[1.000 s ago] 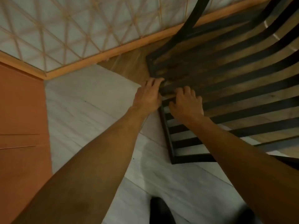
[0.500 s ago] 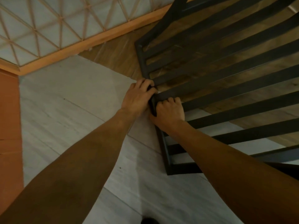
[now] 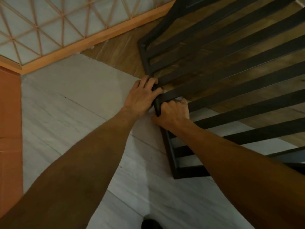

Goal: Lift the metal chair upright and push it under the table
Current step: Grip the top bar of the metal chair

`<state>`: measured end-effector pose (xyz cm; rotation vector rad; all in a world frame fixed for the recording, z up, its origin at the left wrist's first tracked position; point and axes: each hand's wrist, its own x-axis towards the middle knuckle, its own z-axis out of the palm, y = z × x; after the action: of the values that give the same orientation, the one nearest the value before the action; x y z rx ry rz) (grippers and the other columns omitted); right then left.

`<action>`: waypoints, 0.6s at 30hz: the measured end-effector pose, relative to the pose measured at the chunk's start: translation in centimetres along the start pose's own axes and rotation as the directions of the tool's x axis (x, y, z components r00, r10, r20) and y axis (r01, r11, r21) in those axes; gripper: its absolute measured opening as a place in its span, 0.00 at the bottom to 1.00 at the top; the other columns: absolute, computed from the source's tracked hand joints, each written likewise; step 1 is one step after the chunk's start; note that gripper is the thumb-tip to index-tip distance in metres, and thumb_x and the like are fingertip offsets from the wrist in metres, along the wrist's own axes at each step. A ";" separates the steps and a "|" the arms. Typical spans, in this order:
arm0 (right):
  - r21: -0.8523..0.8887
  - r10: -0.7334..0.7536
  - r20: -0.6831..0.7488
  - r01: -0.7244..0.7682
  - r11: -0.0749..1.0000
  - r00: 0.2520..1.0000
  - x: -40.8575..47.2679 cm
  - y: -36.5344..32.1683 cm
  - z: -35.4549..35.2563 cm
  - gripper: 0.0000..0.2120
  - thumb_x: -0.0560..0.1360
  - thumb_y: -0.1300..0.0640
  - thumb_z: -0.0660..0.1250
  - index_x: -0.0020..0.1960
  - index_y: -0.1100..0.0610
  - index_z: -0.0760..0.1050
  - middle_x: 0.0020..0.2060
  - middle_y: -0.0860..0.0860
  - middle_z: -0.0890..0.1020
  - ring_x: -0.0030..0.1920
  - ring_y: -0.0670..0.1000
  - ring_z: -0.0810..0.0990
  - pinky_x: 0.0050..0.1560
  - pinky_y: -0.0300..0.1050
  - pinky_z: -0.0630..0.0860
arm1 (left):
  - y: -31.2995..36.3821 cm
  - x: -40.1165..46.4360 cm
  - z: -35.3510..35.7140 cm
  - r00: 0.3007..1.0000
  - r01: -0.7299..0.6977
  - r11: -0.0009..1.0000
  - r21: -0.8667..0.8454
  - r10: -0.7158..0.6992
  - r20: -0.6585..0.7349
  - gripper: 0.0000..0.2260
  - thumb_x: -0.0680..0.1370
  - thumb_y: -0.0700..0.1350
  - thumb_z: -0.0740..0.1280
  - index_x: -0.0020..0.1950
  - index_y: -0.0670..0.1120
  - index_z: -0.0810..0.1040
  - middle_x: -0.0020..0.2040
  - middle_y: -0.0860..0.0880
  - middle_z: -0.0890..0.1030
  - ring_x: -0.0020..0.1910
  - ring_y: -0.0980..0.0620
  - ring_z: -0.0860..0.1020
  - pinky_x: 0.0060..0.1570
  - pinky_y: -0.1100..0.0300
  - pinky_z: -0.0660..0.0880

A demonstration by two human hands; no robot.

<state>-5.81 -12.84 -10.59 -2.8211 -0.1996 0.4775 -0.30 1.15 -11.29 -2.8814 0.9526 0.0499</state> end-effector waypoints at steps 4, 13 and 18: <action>0.014 -0.014 -0.045 0.015 1.000 0.999 -0.3 0.2 0.0 0.15 0.71 0.40 0.63 0.37 0.51 0.69 0.39 0.53 0.82 0.43 0.57 0.80 0.53 0.56 0.67 | 0.2 0.0 0.1 0.999 -0.011 1.000 -0.022 0.010 -0.034 0.16 0.75 0.45 0.69 0.62 0.48 0.75 0.70 0.39 0.68 0.71 0.37 0.60 0.66 0.42 0.65; -0.075 0.007 -0.021 -0.009 0.997 1.000 -1.0 -0.9 -4.7 0.22 0.70 0.35 0.62 0.30 0.51 0.63 0.26 0.49 0.67 0.28 0.52 0.67 0.31 0.47 0.60 | -0.4 1.0 -5.4 0.992 -0.099 0.995 0.012 0.100 -0.075 0.14 0.72 0.41 0.73 0.56 0.45 0.77 0.65 0.38 0.72 0.60 0.39 0.70 0.53 0.42 0.68; -0.051 -0.001 -0.019 0.000 0.999 1.000 -2.5 -1.2 -8.7 0.22 0.71 0.36 0.60 0.29 0.51 0.67 0.25 0.50 0.71 0.25 0.52 0.68 0.27 0.46 0.57 | -0.4 1.4 -10.6 0.984 -0.177 0.984 0.013 0.178 -0.034 0.15 0.68 0.39 0.74 0.53 0.43 0.77 0.63 0.36 0.73 0.59 0.39 0.71 0.46 0.45 0.65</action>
<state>-5.28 -14.24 -1.57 -2.8744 -0.2118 0.4513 1.08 -0.56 -0.79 -2.7888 1.2102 0.0089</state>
